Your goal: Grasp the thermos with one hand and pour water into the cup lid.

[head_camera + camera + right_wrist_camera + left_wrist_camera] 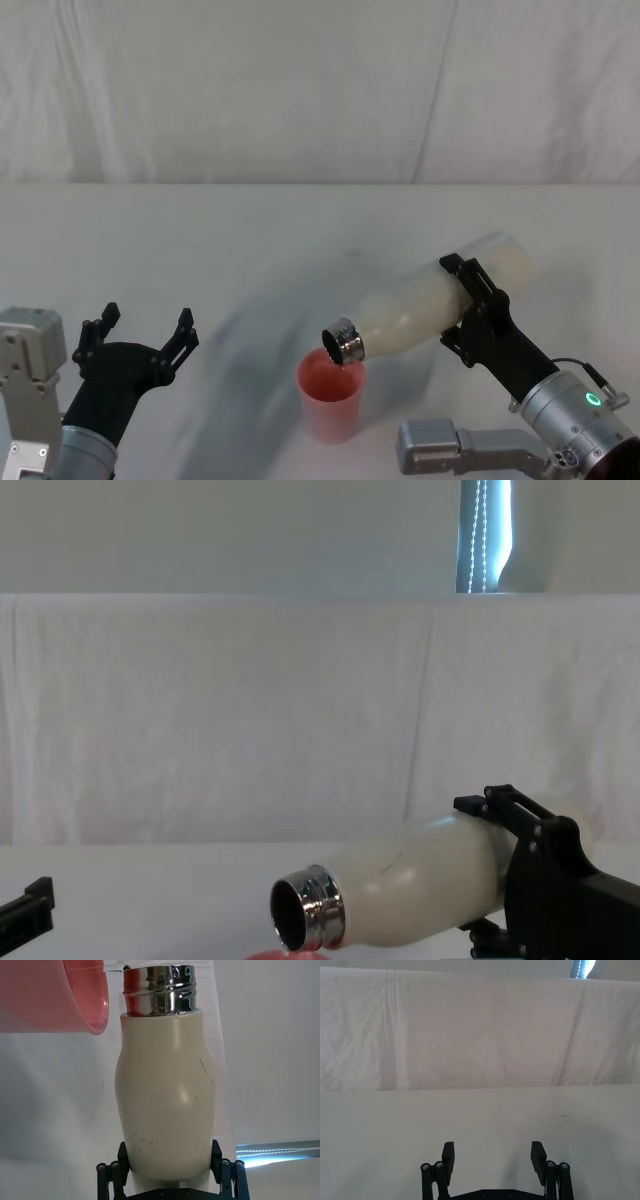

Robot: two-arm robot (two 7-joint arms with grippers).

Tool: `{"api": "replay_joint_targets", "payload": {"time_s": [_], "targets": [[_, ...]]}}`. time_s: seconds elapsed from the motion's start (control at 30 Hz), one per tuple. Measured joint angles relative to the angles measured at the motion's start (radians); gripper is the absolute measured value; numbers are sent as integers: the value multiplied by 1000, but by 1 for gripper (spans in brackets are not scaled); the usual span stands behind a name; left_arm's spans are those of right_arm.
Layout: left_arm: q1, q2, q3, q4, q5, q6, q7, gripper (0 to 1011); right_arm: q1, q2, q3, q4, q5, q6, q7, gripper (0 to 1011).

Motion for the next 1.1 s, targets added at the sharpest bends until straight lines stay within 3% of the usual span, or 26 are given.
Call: {"api": "replay_joint_targets", "payload": {"time_s": [1.1], "targets": [[0,0,0,0,0,0,0,1001,1,0,-5,-1,-6,2,0,962]]}}
